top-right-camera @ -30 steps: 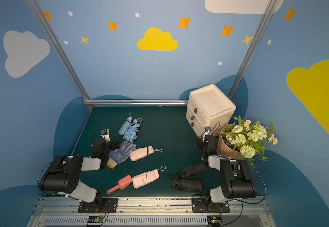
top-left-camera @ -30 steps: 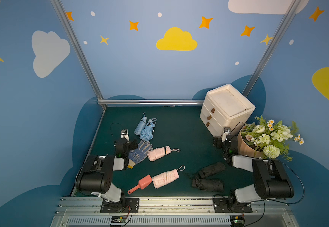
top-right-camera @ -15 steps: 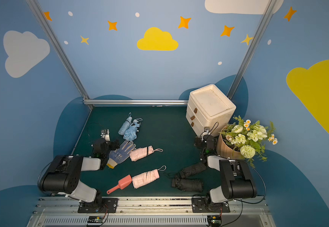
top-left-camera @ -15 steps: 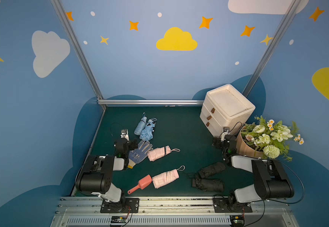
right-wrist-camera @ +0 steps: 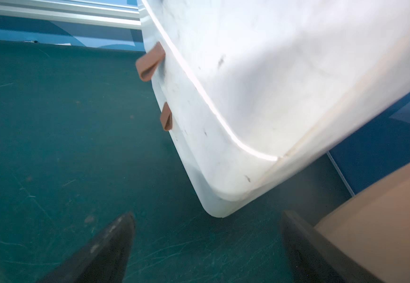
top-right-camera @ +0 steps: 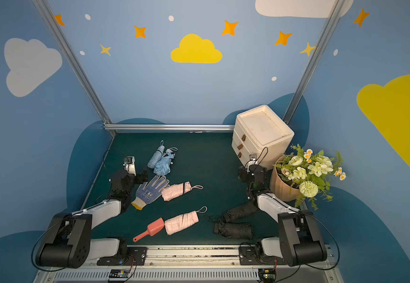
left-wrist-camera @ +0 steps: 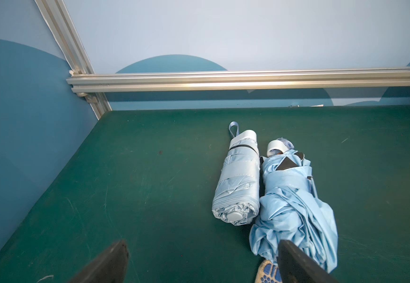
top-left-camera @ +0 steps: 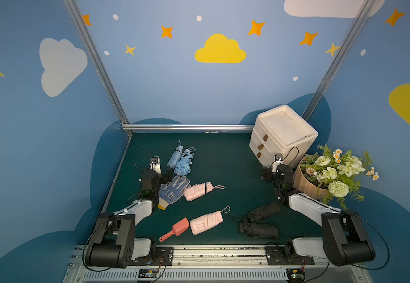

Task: Place the umbrella in the drawer by color
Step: Move the storage box to the center of the board.

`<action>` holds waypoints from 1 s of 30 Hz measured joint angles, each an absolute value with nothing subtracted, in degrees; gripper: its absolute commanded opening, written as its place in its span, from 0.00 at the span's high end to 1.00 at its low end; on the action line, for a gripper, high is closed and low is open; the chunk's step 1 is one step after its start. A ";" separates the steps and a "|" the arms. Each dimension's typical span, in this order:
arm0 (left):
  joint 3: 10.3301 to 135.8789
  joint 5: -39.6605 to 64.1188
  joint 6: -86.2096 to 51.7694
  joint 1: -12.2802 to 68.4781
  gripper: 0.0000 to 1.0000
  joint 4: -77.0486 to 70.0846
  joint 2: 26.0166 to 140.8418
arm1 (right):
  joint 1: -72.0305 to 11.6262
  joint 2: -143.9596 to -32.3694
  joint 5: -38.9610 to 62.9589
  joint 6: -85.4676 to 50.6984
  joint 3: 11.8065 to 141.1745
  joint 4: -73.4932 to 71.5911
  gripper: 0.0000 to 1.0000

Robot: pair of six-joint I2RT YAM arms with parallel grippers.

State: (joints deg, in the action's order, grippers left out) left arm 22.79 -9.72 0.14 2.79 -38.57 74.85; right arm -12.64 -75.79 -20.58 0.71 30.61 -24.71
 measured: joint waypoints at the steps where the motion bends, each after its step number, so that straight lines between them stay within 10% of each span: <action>1: 22.79 -9.85 0.21 3.01 0.00 -38.20 74.41 | -12.82 -75.50 -21.28 0.67 30.85 -24.21 0.02; 30: 18.79 -10.85 -22.79 3.49 0.00 -21.43 51.29 | -18.06 -67.40 -26.44 -9.47 59.68 7.49 0.02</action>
State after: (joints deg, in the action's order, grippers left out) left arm 18.79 -10.85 -22.79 3.49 -21.43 51.29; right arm -18.06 -67.40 -26.44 -9.47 59.68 7.49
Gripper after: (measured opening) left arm 0.998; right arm 0.983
